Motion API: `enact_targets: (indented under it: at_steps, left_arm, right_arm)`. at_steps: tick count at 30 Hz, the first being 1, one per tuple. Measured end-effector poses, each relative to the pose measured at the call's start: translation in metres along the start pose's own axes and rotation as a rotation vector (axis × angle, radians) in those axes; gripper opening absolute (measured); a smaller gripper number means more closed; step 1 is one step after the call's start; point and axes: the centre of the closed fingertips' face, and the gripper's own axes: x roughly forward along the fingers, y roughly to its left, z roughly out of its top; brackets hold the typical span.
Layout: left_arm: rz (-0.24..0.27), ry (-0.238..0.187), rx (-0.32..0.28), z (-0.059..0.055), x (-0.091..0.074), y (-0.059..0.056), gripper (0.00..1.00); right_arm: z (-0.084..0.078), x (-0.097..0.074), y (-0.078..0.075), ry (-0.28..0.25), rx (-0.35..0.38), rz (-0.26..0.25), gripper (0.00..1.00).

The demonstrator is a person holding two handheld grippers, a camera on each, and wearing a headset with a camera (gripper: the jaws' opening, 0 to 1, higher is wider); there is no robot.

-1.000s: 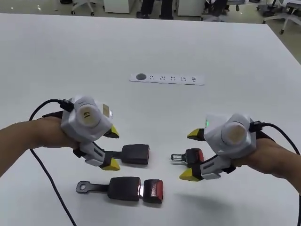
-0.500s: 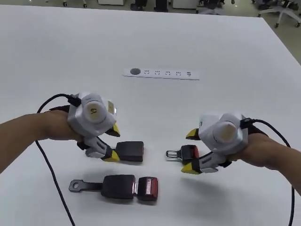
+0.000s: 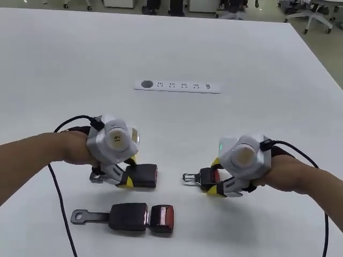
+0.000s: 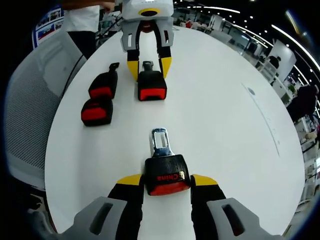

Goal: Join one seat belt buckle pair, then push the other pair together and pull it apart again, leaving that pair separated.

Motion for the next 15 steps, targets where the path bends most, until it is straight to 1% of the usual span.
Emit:
enact_targets:
  at_steps: [1,2,3,5,9,15]
  left_arm:
    - [-0.002,0.002,0.003,0.0012,0.0,-0.0021,0.33]
    - [-0.003,0.007,0.019,-0.0001,0.0007,-0.0011,0.33]
    - [-0.004,0.011,0.021,-0.0009,0.001,-0.0007,0.33]
    - [-0.01,0.017,0.01,-0.0023,0.0014,0.0002,0.33]
    - [-0.016,0.035,0.017,-0.0028,0.0018,0.0006,0.32]
    - [-0.022,0.054,0.003,-0.0018,0.0017,0.0002,0.32]
  right_arm:
    - [-0.0008,0.0005,0.0001,0.003,0.0,-0.001,0.33]
    - [-0.0011,0.0011,0.0003,0.002,0.001,0.0,0.33]
    - [-0.001,0.0011,0.0004,0.001,0.0,0.001,0.33]
    - [-0.0009,0.0009,0.0004,0.001,-0.002,0.001,0.33]
    - [-0.0012,0.0013,0.0002,0.001,-0.007,0.003,0.33]
    - [0.0,0.0001,0.0021,0.004,-0.013,0.005,0.32]
